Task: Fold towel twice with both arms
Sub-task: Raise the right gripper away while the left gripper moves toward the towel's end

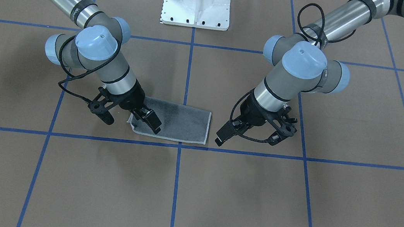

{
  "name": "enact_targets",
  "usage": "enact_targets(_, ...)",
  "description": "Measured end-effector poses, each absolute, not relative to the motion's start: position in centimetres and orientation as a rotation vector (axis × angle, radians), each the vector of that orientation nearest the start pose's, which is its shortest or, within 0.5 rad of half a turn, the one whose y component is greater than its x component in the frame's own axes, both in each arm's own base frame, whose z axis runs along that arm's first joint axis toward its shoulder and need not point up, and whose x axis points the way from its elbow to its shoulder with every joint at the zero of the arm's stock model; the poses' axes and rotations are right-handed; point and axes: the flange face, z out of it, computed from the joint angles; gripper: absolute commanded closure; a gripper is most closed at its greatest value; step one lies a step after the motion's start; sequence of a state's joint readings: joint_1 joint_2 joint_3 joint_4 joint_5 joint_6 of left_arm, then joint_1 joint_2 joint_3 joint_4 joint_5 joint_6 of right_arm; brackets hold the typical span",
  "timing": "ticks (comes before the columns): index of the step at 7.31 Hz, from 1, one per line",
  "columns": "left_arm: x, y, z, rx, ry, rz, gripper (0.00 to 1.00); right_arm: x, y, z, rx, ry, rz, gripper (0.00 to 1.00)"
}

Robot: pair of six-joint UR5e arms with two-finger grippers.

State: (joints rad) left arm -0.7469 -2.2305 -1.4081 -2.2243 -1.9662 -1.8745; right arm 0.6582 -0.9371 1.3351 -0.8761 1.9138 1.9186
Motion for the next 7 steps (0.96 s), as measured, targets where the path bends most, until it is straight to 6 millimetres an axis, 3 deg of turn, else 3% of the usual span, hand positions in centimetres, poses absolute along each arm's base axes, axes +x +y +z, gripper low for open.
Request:
enact_targets(2, 47.1, -56.5, 25.7, -0.095, 1.211, -0.696, 0.00, -51.6, -55.2, 30.8, -0.126, -1.138, 0.723, 0.01)
enact_targets(5, 47.4, -56.0, 25.3, -0.105, 1.218, -0.697, 0.00, -47.6, -58.3, 30.5, -0.124, -1.154, 0.693, 0.01)
enact_targets(7, 48.7, -54.7, 25.0, -0.149, 1.223, -0.724, 0.00, -45.8, -59.4, 30.4, -0.117, -1.165, 0.658, 0.01)
